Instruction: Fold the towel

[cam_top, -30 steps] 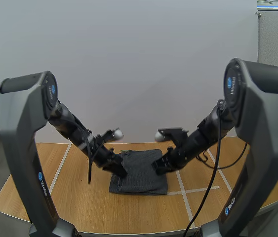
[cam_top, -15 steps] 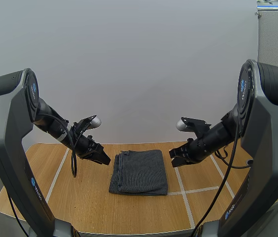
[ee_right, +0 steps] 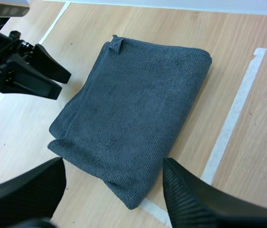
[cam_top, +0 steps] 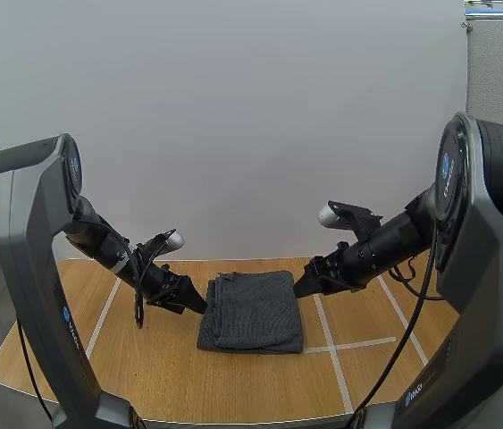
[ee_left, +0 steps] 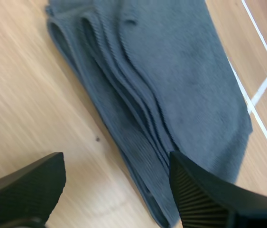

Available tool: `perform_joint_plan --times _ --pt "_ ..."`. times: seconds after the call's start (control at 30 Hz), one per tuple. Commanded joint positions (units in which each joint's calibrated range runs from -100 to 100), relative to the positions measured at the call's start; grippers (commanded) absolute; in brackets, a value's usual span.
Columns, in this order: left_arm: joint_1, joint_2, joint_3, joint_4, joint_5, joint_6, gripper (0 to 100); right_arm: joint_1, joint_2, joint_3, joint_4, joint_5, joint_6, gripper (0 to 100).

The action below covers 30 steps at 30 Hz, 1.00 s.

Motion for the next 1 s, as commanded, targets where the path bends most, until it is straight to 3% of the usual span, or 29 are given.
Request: perform_joint_plan --times 0.0,0.07,0.1,0.13,0.17,0.23,0.27,0.57,0.97 --pt "-0.12 6.6 -5.4 -3.5 1.7 0.1 100 -0.2 -5.7 -0.2 -2.4 1.3 1.6 97" --pt "-0.12 8.1 -6.8 -4.2 3.3 0.2 100 -0.2 -6.4 -0.2 -3.0 1.3 1.7 93" --pt "-0.12 8.4 -7.2 -4.7 4.1 0.2 100 -0.2 -7.1 -0.2 -3.4 1.3 2.0 87" --pt "-0.12 9.4 -8.1 -5.6 4.1 0.2 100 -0.2 -8.3 -0.2 -3.8 1.3 3.2 64" --pt "-0.12 9.5 -8.3 -5.8 4.1 0.2 100 -0.2 -9.0 -0.2 -3.9 1.3 3.9 54" --pt "-0.38 9.8 -8.9 -5.9 4.1 0.6 100 -0.2 -11.1 -0.2 -4.3 1.7 4.8 13" --pt "-0.48 9.9 -9.0 -5.9 4.1 0.6 100 -0.2 -12.0 -0.2 -4.3 2.2 4.9 1" --pt "-4.3 11.4 -9.1 -5.8 1.9 0.5 100 -0.2 -21.5 -0.2 -4.8 6.7 6.8 0" --pt "-7.52 11.7 -9.1 -6.8 -0.4 -0.4 100 -0.2 -30.6 -0.2 -6.5 6.7 8.4 0"
